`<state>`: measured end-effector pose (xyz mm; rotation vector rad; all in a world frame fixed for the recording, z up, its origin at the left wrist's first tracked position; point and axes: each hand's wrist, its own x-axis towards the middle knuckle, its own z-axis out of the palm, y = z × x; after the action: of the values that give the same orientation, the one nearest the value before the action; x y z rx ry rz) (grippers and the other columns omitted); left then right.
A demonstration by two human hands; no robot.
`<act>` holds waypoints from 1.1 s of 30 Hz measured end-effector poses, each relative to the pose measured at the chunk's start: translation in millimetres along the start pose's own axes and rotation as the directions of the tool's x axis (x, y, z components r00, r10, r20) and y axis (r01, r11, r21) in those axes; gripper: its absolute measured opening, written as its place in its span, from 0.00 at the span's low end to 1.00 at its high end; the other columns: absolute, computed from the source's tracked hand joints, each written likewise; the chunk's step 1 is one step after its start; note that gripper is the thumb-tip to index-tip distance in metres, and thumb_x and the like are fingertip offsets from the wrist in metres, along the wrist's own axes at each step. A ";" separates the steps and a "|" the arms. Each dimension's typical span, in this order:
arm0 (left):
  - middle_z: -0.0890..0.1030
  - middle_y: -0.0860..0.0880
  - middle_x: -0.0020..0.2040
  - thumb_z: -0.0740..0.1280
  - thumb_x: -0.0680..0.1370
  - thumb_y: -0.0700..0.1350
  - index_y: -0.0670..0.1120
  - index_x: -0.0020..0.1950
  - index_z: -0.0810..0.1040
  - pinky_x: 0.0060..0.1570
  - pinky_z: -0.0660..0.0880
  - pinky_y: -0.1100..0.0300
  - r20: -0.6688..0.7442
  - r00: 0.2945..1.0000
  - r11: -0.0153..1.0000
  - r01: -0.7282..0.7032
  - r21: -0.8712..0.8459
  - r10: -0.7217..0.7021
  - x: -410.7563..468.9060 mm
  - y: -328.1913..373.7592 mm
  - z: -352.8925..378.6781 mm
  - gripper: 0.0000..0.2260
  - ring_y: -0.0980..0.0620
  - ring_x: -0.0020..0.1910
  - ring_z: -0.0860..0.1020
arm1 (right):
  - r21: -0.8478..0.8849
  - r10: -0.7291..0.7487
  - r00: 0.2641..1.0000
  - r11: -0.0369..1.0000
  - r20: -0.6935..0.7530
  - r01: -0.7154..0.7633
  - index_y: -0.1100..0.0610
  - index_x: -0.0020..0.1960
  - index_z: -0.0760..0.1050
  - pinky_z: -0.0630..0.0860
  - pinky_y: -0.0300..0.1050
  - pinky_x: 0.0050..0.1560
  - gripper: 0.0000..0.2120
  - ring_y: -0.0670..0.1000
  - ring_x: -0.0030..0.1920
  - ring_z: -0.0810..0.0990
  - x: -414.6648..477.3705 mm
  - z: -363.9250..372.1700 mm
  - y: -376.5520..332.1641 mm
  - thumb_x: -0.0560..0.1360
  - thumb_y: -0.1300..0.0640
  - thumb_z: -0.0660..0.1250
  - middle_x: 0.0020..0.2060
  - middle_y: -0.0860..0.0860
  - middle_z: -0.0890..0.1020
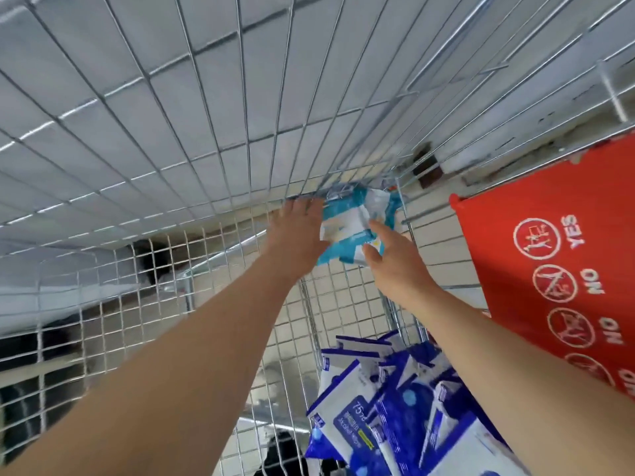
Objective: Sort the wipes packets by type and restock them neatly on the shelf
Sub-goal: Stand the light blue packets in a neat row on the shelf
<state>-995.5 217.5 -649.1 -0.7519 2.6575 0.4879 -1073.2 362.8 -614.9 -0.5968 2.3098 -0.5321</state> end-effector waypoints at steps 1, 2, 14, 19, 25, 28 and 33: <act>0.67 0.45 0.70 0.66 0.76 0.57 0.47 0.74 0.61 0.65 0.63 0.49 -0.003 1.000 1.000 0.025 0.005 -0.025 -0.5 -1.2 2.9 0.30 0.43 0.69 0.64 | 0.025 0.002 1.000 1.000 0.009 -0.003 0.53 0.74 0.62 0.69 0.47 0.65 0.21 0.54 0.68 0.70 1.7 0.8 2.1 0.81 0.57 0.57 0.70 0.56 0.69; 0.69 0.45 0.68 0.67 0.75 0.58 0.48 0.72 0.63 0.64 0.64 0.50 -0.003 0.999 0.999 0.052 -0.009 -0.052 -2.2 -2.5 4.9 0.30 0.43 0.67 0.66 | 0.039 0.000 1.000 0.999 0.011 -0.001 0.52 0.74 0.63 0.68 0.45 0.65 0.21 0.53 0.68 0.70 2.5 0.8 3.7 0.82 0.57 0.56 0.70 0.54 0.69; 0.78 0.49 0.41 0.64 0.79 0.48 0.49 0.50 0.73 0.36 0.76 0.54 0.001 0.973 0.784 0.186 -0.592 -0.230 -47.0 -38.9 5.5 0.04 0.49 0.39 0.77 | 0.182 0.065 0.994 0.982 -0.093 -0.047 0.55 0.71 0.66 0.60 0.30 0.61 0.20 0.52 0.64 0.68 16.8 19.1 2.7 0.79 0.61 0.61 0.66 0.56 0.62; 0.76 0.54 0.40 0.64 0.79 0.49 0.52 0.53 0.70 0.35 0.76 0.55 -0.011 0.957 0.737 0.216 -0.641 -0.290 -66.4 -53.1 12.8 0.04 0.53 0.38 0.76 | 0.230 0.119 0.985 0.969 -0.126 -0.088 0.54 0.71 0.59 0.77 0.50 0.57 0.27 0.53 0.57 0.75 29.4 28.0 -2.9 0.76 0.61 0.66 0.61 0.55 0.68; 0.77 0.55 0.41 0.65 0.79 0.48 0.52 0.51 0.71 0.32 0.72 0.59 -0.004 0.955 0.696 0.214 -0.686 -0.298 -76.2 -57.5 17.1 0.04 0.54 0.38 0.76 | 0.171 0.216 0.957 0.968 -0.195 -0.184 0.49 0.68 0.58 0.80 0.58 0.42 0.22 0.59 0.49 0.79 30.0 40.4 -2.2 0.77 0.56 0.62 0.52 0.51 0.76; 0.78 0.55 0.43 0.65 0.79 0.48 0.53 0.53 0.72 0.34 0.72 0.60 0.015 0.953 0.655 0.220 -0.723 -0.303 -77.7 -55.7 16.3 0.04 0.55 0.39 0.77 | 0.176 0.222 0.945 0.967 -0.240 -0.182 0.49 0.67 0.62 0.78 0.52 0.45 0.22 0.57 0.51 0.79 28.8 41.2 0.9 0.76 0.56 0.64 0.55 0.52 0.78; 0.79 0.54 0.44 0.66 0.79 0.47 0.54 0.53 0.72 0.35 0.74 0.59 0.032 0.946 0.574 0.223 -0.788 -0.323 -77.4 -53.3 11.7 0.05 0.53 0.40 0.77 | 0.314 0.253 0.920 0.937 -0.298 -0.156 0.50 0.66 0.68 0.77 0.42 0.43 0.24 0.50 0.51 0.80 22.6 39.9 9.3 0.73 0.57 0.70 0.52 0.49 0.80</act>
<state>-901.4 213.3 -640.6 -1.4428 2.2566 1.6187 -1062.7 349.7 -658.6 -0.1238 2.5067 -0.9019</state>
